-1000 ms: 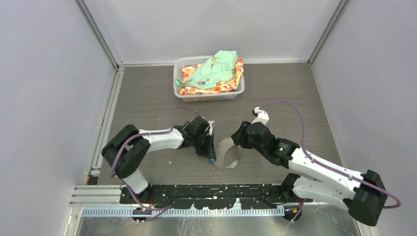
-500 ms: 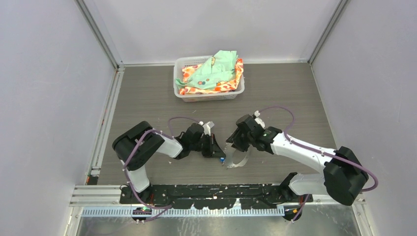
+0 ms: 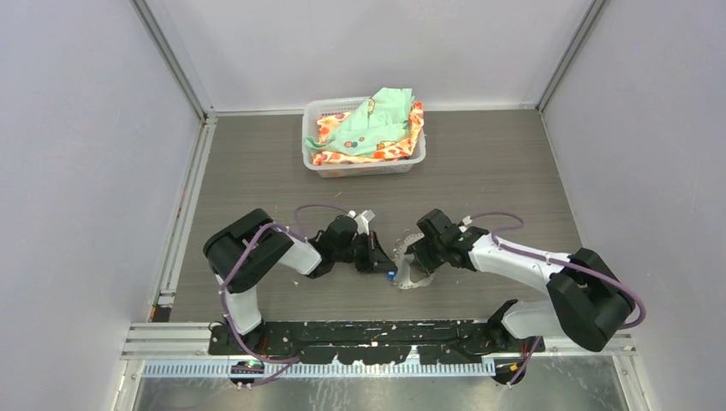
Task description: Remove the keys from the keyring
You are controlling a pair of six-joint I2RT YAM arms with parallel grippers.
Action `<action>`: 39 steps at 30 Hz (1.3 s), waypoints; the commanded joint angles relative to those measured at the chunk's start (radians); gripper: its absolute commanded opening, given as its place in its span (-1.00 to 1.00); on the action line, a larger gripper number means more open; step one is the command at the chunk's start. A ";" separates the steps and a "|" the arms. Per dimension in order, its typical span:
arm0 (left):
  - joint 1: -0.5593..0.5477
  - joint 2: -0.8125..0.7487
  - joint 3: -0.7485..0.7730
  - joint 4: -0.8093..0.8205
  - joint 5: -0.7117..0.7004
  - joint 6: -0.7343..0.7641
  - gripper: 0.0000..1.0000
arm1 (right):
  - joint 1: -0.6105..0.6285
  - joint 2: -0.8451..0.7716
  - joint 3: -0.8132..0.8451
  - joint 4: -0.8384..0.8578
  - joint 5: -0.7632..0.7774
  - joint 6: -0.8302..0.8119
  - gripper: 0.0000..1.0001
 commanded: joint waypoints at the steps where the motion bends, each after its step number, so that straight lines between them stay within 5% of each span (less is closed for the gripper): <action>1: -0.006 0.057 -0.011 -0.234 -0.124 0.074 -0.99 | -0.034 0.023 -0.001 0.091 0.013 0.088 -0.20; 19: -0.010 0.068 0.041 -0.299 -0.119 0.113 -0.99 | -0.027 0.109 -0.018 0.184 -0.061 0.116 -0.28; 26: -0.010 0.072 0.045 -0.300 -0.116 0.118 -0.99 | -0.018 0.102 -0.018 0.168 -0.059 0.109 -0.53; 30: -0.009 0.072 0.044 -0.306 -0.116 0.122 -0.99 | -0.018 0.097 -0.031 0.171 -0.055 0.115 -0.95; 39: 0.036 0.006 -0.003 -0.344 -0.127 0.133 -0.99 | -0.056 -0.004 -0.079 0.215 -0.019 0.104 -0.99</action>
